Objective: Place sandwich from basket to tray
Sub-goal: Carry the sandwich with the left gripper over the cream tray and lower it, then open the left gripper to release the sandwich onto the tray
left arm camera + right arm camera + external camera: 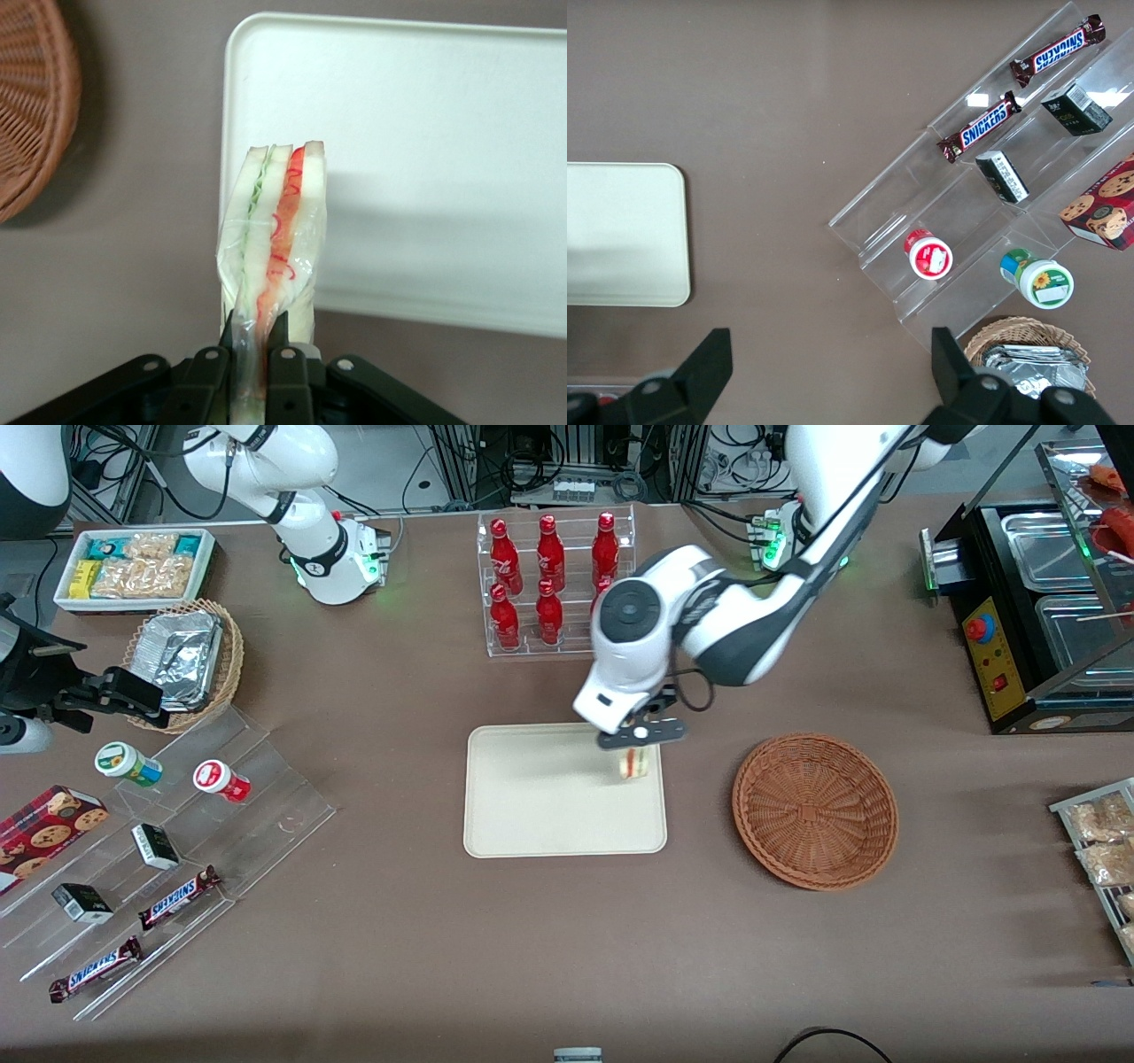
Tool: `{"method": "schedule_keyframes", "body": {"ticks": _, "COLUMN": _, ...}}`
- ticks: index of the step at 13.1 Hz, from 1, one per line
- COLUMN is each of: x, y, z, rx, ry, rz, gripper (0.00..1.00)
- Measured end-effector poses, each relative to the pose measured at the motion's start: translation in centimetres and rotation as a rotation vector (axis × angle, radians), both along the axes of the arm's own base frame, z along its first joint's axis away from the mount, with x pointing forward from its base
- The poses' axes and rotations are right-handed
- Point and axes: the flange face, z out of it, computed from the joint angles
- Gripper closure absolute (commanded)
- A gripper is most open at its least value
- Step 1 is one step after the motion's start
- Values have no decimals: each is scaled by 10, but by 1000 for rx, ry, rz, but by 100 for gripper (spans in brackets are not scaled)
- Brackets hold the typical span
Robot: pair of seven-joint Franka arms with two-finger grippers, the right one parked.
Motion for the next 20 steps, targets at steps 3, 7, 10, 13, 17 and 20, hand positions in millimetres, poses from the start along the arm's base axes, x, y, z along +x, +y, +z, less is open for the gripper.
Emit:
{"method": "schedule_keyframes", "body": {"ticks": 3, "x": -9, "y": -43, "z": -50, "rx": 7, "ry": -36, "rz": -12, "gripper": 100}}
{"method": "schedule_keyframes", "body": {"ticks": 7, "x": -9, "y": -69, "z": -81, "rx": -59, "ry": -75, "rz": 7, "gripper": 100}}
{"method": "schedule_keyframes", "body": {"ticks": 10, "x": 0, "y": -63, "z": -95, "rx": -49, "ry": -87, "rz": 14, "gripper": 100}}
{"method": "schedule_keyframes", "body": {"ticks": 13, "x": 9, "y": -63, "z": -99, "rx": -59, "ry": -90, "rz": 25, "gripper": 16}}
{"method": "schedule_keyframes", "body": {"ticks": 17, "x": 18, "y": -62, "z": -92, "rx": -69, "ry": -104, "rz": 39, "gripper": 1}}
{"method": "schedule_keyframes", "body": {"ticks": 20, "x": 27, "y": -60, "z": -45, "rx": -64, "ry": -115, "rz": 82, "gripper": 1}}
